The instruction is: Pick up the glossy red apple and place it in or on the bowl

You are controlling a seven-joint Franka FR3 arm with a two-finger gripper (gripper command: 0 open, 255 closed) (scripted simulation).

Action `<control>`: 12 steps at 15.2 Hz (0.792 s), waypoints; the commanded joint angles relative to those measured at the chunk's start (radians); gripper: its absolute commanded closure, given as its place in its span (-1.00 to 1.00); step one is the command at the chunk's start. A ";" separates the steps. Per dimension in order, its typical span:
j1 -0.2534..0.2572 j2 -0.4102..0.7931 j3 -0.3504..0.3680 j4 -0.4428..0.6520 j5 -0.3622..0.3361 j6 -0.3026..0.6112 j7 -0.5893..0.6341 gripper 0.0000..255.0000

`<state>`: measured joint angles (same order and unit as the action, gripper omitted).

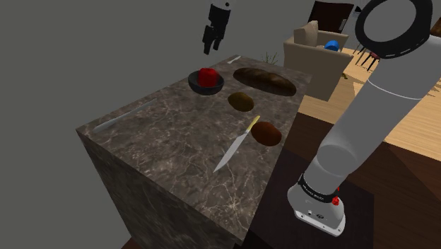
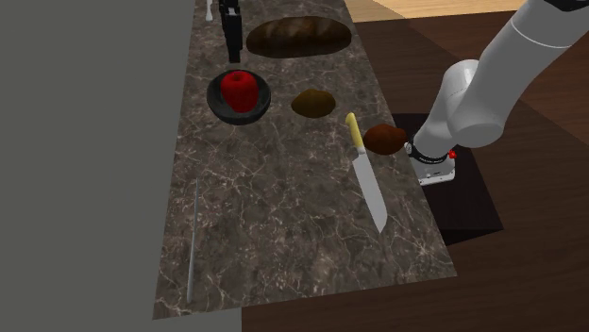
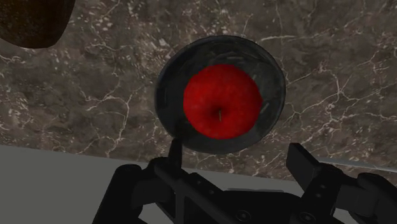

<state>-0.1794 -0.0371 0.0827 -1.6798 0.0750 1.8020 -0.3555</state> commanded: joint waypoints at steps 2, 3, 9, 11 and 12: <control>-0.002 0.001 -0.002 0.069 0.000 -0.068 0.001 -1.00; -0.003 0.004 -0.003 0.106 -0.001 -0.102 0.001 -1.00; -0.004 0.007 -0.004 0.137 -0.001 -0.130 0.002 -1.00; -0.004 0.007 -0.004 0.137 -0.001 -0.130 0.002 -1.00; -0.004 0.007 -0.004 0.137 -0.001 -0.130 0.002 -1.00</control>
